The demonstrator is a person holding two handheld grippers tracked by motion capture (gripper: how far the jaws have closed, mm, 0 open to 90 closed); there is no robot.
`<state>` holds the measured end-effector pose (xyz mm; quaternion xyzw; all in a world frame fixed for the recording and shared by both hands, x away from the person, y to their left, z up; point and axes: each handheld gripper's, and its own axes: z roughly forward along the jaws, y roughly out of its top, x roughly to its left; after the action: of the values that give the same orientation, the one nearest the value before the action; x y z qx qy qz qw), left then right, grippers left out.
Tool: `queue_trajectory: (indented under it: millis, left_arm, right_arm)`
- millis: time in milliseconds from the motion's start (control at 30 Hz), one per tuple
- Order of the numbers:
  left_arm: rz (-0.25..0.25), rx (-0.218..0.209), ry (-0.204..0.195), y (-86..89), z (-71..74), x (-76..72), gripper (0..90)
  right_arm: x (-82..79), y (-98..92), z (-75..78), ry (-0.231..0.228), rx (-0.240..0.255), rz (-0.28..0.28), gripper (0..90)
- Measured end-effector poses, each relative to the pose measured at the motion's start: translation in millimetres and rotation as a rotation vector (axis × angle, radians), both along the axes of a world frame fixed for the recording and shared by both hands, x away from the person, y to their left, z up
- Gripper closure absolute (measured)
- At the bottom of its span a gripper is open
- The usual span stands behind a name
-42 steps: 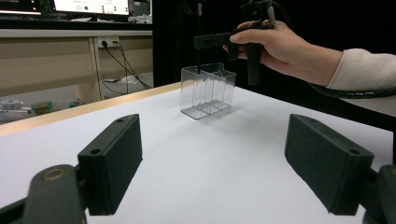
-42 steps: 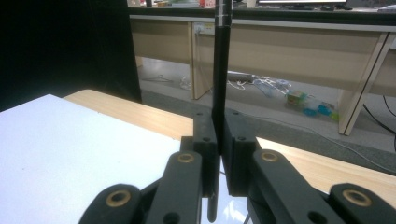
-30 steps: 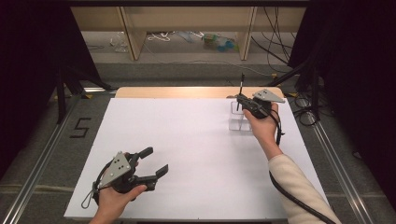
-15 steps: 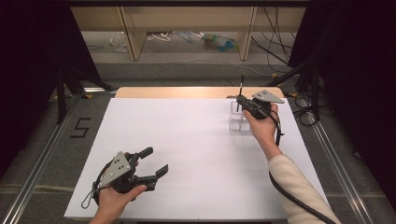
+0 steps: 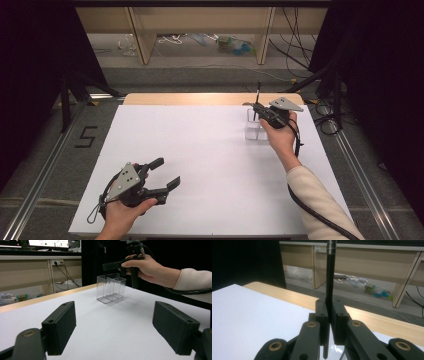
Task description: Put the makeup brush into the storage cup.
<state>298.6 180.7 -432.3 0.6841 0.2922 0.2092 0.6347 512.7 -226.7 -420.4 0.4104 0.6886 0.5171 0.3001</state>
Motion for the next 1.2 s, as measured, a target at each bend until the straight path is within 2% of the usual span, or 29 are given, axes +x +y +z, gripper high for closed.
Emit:
queue_trajectory:
  millis: [233,467,567,633,800,933,1000,1100,1200]
  left_arm:
    - [0.001,-0.001,0.002,0.0,-0.1,-0.2,19.3]
    - [0.001,-0.001,0.002,-0.1,-0.1,-0.2,19.3]
    - [0.002,0.000,0.004,-0.1,-0.2,-0.3,19.2]
    - [0.002,0.000,0.003,-0.1,-0.1,-0.4,19.2]
    - [0.002,0.003,0.004,0.0,-0.3,-0.3,19.2]
    - [0.001,0.005,0.003,0.0,-0.3,-0.2,19.2]
    - [0.002,0.004,0.005,0.0,-0.3,-0.2,19.2]
    - [0.002,0.003,0.006,-0.1,-0.4,-0.3,19.2]
    - [0.001,0.006,0.003,0.1,-0.3,-0.2,19.2]
  right_arm:
    - [0.4,0.9,-2.1,0.009,-0.005,0.004,85.6]
    - [1.8,1.7,-4.6,-0.006,0.003,0.007,85.6]
    - [0.8,1.4,-4.4,0.014,-0.012,0.003,85.6]
    - [1.4,2.3,-5.5,0.002,-0.004,-0.002,85.6]
    - [1.3,2.1,-6.0,0.016,-0.015,0.004,85.6]
    - [2.0,2.8,-7.8,0.001,-0.006,-0.002,85.6]
    - [1.7,2.4,-7.5,0.014,-0.012,0.006,85.6]
    - [2.6,3.2,-8.9,0.007,-0.004,0.007,85.6]
    - [1.7,2.5,-8.5,0.025,-0.020,0.004,85.6]
